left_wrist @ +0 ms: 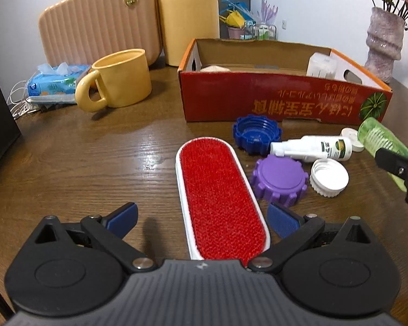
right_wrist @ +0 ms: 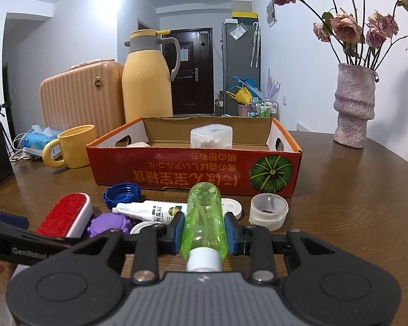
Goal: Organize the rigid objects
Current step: 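Grasp the red lint brush with the left gripper while the right grasps the green bottle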
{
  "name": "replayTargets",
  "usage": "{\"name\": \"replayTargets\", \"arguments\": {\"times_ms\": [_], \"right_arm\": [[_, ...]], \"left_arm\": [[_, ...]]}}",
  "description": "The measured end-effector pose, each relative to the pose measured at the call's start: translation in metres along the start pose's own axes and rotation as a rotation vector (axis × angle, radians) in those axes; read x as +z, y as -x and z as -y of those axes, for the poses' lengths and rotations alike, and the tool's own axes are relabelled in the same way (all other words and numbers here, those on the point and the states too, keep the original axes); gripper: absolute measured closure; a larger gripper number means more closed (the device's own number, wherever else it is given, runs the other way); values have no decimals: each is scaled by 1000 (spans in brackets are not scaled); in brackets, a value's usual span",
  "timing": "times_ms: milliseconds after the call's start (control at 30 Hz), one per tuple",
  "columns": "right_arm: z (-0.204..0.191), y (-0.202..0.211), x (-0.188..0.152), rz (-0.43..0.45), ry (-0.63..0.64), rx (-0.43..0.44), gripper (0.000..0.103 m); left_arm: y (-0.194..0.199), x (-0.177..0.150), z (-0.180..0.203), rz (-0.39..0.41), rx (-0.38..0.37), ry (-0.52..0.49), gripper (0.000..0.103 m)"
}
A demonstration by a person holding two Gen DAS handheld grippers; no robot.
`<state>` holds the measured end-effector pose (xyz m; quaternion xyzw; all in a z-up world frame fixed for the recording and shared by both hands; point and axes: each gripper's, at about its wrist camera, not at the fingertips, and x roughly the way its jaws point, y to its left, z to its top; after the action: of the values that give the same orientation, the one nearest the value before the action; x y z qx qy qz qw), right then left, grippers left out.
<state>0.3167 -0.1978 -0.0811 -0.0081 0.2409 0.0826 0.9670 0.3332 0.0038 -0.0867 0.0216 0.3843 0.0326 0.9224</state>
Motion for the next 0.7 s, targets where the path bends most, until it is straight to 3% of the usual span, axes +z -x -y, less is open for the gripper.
{"name": "replayTargets", "arguments": {"times_ms": [267,367,500,700], "right_arm": [[-1,1,0,6,1,6,73],[-1,2,0,8,2,6,73],[-1,2,-1,8,2,6,73],[-1,2,-1,8,2,7,73]], "left_arm": [[-5,-1,1,-18,5,-3,2],[-4,-1,1,-17,-5,0,13],[0,-1,1,-6,-42,-1,40],[3,-1,4,3,-56,-13,46]]}}
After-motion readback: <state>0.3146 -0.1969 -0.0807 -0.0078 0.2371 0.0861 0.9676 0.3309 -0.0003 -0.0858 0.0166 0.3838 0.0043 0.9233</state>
